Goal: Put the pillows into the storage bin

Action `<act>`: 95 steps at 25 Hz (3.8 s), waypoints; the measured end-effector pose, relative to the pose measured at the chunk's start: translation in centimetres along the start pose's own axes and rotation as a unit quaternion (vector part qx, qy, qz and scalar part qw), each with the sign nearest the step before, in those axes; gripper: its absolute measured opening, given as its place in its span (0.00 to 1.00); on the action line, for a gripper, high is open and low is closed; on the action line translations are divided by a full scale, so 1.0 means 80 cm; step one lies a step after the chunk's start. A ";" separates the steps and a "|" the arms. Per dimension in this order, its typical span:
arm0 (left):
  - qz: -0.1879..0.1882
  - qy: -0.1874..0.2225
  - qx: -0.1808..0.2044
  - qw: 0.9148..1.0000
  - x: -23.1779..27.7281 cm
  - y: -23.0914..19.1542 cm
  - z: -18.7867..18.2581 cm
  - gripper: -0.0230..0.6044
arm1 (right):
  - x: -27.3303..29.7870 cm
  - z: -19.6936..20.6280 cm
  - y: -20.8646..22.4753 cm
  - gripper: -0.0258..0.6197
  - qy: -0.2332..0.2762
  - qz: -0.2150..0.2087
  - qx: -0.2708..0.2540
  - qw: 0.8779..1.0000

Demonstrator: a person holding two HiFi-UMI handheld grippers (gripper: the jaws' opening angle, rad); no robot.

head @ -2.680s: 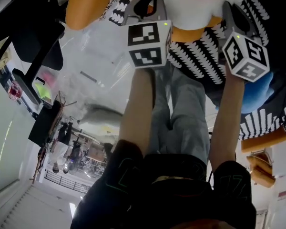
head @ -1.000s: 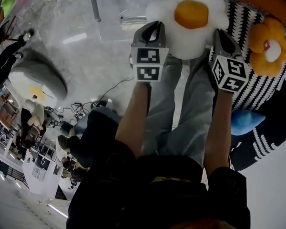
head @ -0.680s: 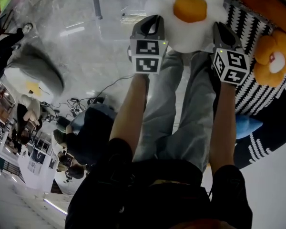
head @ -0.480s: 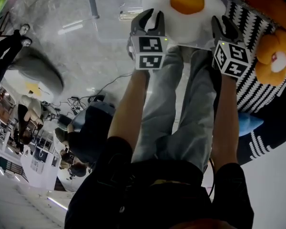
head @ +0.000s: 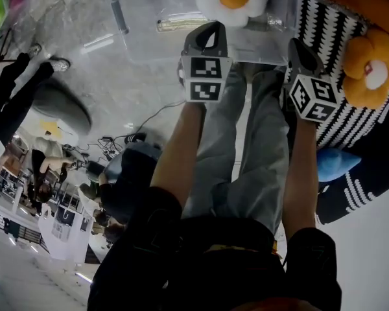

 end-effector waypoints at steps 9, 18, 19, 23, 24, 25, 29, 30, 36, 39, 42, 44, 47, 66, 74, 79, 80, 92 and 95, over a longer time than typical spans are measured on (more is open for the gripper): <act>0.063 0.013 0.048 0.997 -0.001 0.089 -0.030 0.05 | -0.067 0.025 0.031 0.04 0.057 -0.008 0.059 0.997; 0.101 0.039 0.092 0.990 0.007 0.178 -0.121 0.05 | -0.138 -0.008 0.106 0.04 0.108 0.030 0.101 0.989; 0.104 0.042 0.096 0.989 0.009 0.189 -0.131 0.05 | -0.146 -0.010 0.117 0.04 0.113 0.037 0.105 0.987; 0.119 0.052 0.114 0.985 0.015 0.238 -0.160 0.05 | -0.181 -0.009 0.160 0.04 0.131 0.060 0.123 0.982; 0.123 0.054 0.120 0.984 0.019 0.250 -0.165 0.05 | -0.189 -0.009 0.172 0.04 0.136 0.066 0.128 0.980; 0.126 0.055 0.125 0.983 0.023 0.264 -0.170 0.05 | -0.196 -0.007 0.185 0.04 0.140 0.073 0.133 0.979; 0.142 0.058 0.145 0.977 0.042 0.319 -0.187 0.05 | -0.226 0.002 0.243 0.04 0.152 0.103 0.152 0.971; 0.146 0.058 0.150 0.976 0.047 0.331 -0.191 0.05 | -0.233 0.004 0.257 0.04 0.154 0.112 0.156 0.969; 0.152 0.052 0.171 0.972 0.073 0.392 -0.213 0.05 | -0.267 0.012 0.329 0.04 0.158 0.152 0.169 0.961; 0.148 0.043 0.178 0.972 0.088 0.411 -0.217 0.06 | -0.274 0.014 0.363 0.04 0.153 0.166 0.171 0.959; 0.142 0.030 0.186 0.972 0.103 0.421 -0.220 0.06 | -0.275 0.011 0.391 0.04 0.139 0.183 0.167 0.959; 0.138 0.018 0.193 0.971 0.114 0.427 -0.218 0.06 | -0.271 0.014 0.409 0.04 0.127 0.195 0.165 0.959; 0.135 -0.004 0.202 0.970 0.133 0.431 -0.209 0.19 | -0.259 0.024 0.429 0.13 0.104 0.199 0.171 0.959; 0.125 -0.099 0.235 0.959 0.213 0.452 -0.172 0.26 | -0.207 0.051 0.478 0.34 0.044 0.162 0.209 0.963; 0.141 -0.067 0.229 0.961 0.178 0.448 -0.182 0.12 | -0.219 0.033 0.446 0.07 0.051 0.164 0.168 0.971; 0.136 -0.044 0.208 0.968 0.147 0.424 -0.181 0.11 | -0.226 0.022 0.414 0.07 0.062 0.163 0.149 0.973; 0.133 -0.042 0.201 0.969 0.141 0.417 -0.177 0.11 | -0.227 0.021 0.405 0.07 0.063 0.161 0.144 0.974; 0.081 -0.024 0.134 0.987 0.049 0.287 -0.118 0.11 | -0.196 0.016 0.255 0.07 0.052 0.121 0.075 0.988; 0.064 -0.018 0.115 0.991 0.020 0.248 -0.102 0.11 | -0.186 0.013 0.209 0.07 0.047 0.107 0.054 0.992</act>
Point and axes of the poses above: the fingertips, and each gripper's own axes: x forward along the fingers, y to its right, z out of its underside, the point moved 3 cm from there along -x, backward along the fingers, and after that the axes turned 13 degrees about x, right-handed, at the moved point
